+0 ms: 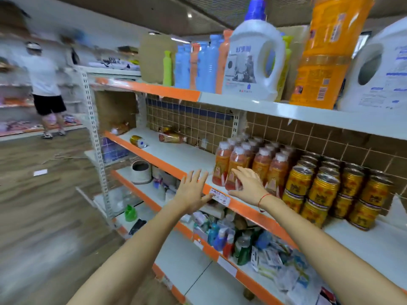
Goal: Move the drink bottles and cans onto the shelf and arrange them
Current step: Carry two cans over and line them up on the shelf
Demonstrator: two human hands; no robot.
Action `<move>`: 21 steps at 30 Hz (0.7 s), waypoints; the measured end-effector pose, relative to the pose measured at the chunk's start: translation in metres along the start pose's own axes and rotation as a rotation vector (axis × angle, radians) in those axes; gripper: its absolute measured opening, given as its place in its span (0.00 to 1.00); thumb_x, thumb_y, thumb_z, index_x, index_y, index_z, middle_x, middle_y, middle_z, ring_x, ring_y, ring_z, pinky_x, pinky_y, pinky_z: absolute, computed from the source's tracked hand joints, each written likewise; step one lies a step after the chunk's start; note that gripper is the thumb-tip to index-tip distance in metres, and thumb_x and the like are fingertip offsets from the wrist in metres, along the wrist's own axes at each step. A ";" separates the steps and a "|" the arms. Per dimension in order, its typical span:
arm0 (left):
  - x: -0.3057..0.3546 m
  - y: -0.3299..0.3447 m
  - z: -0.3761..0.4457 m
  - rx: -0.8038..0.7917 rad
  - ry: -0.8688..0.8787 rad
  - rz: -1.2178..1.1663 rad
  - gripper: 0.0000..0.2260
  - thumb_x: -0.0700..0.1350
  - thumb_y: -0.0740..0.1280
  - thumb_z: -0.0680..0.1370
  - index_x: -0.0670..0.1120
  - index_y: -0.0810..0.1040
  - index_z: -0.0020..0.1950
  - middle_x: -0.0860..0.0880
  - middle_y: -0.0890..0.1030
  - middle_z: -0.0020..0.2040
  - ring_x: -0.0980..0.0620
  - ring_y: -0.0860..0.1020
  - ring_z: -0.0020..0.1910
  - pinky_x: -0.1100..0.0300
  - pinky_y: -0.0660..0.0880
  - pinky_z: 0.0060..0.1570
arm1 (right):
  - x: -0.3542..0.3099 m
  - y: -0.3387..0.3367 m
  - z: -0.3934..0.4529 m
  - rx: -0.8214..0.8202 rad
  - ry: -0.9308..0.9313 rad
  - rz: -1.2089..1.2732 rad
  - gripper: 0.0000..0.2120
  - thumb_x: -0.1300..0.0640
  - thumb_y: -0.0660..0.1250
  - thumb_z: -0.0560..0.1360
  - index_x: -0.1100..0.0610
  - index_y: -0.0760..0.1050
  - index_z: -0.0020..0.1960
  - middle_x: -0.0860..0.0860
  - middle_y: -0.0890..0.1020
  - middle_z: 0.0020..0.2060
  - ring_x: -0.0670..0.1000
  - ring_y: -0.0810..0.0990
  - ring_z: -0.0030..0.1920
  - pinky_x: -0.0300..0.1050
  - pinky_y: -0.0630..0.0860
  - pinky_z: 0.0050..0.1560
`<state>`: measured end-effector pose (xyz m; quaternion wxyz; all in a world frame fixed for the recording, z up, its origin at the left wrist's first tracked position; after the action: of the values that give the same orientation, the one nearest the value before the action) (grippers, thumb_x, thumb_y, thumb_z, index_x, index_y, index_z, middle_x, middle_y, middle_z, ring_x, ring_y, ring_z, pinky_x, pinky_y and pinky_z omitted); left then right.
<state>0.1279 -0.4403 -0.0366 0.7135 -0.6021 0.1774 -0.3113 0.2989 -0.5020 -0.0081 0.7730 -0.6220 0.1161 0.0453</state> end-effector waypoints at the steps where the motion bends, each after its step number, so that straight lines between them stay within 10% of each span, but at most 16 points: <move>1: -0.021 -0.003 -0.002 0.006 -0.019 0.003 0.33 0.61 0.54 0.80 0.48 0.45 0.79 0.46 0.46 0.79 0.44 0.45 0.77 0.46 0.47 0.74 | -0.016 0.007 0.014 -0.004 -0.022 -0.015 0.38 0.42 0.67 0.73 0.54 0.54 0.76 0.52 0.54 0.76 0.54 0.49 0.76 0.52 0.48 0.75; 21: -0.337 -0.028 -0.034 -0.001 -0.310 0.028 0.34 0.60 0.56 0.80 0.48 0.44 0.79 0.45 0.46 0.79 0.44 0.45 0.77 0.46 0.46 0.75 | -0.222 0.123 0.190 -0.103 -0.190 0.012 0.35 0.43 0.66 0.72 0.54 0.59 0.74 0.54 0.64 0.71 0.57 0.59 0.72 0.49 0.57 0.72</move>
<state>-0.1505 -0.2468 -0.0578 0.7365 -0.6405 0.0738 -0.2045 0.0805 -0.2733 -0.0349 0.7473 -0.6531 0.0434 0.1146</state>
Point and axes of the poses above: each hand's wrist, its own z-axis towards the middle knuckle, its own y-axis out of the palm, x = y × z, the point moved 5 cm from there along z, towards the middle knuckle
